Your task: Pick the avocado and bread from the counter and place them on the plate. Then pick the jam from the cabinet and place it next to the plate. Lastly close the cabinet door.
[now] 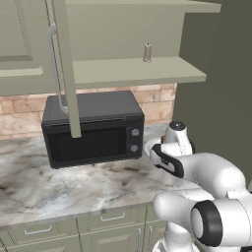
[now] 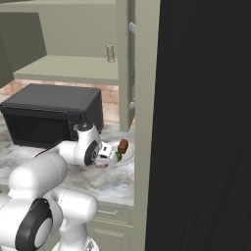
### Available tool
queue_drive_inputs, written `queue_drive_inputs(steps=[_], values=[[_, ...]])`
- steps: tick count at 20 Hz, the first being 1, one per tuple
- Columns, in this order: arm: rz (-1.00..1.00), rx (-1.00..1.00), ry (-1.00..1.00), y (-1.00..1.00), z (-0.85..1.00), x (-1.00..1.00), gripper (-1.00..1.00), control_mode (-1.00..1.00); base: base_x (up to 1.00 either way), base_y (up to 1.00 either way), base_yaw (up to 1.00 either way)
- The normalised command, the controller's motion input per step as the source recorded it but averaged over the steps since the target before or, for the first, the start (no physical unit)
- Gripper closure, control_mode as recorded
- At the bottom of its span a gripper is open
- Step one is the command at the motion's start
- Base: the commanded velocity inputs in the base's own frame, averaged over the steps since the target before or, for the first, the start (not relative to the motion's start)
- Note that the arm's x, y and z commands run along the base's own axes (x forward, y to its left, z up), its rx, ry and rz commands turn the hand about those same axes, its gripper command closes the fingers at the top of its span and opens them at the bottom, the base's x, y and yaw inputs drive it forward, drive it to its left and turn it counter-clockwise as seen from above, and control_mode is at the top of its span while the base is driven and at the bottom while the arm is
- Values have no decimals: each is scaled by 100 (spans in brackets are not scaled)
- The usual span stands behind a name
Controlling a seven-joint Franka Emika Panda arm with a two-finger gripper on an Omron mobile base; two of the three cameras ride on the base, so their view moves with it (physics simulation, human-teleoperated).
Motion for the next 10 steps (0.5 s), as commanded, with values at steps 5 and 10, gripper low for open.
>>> queue_drive_inputs(steps=[5, 10], values=[[0, 0, -16, 0, -17, 0, 100, -100, 0, 0, 0], [0, 0, -13, 0, -29, 0, 100, -100, 0, 0, 0]])
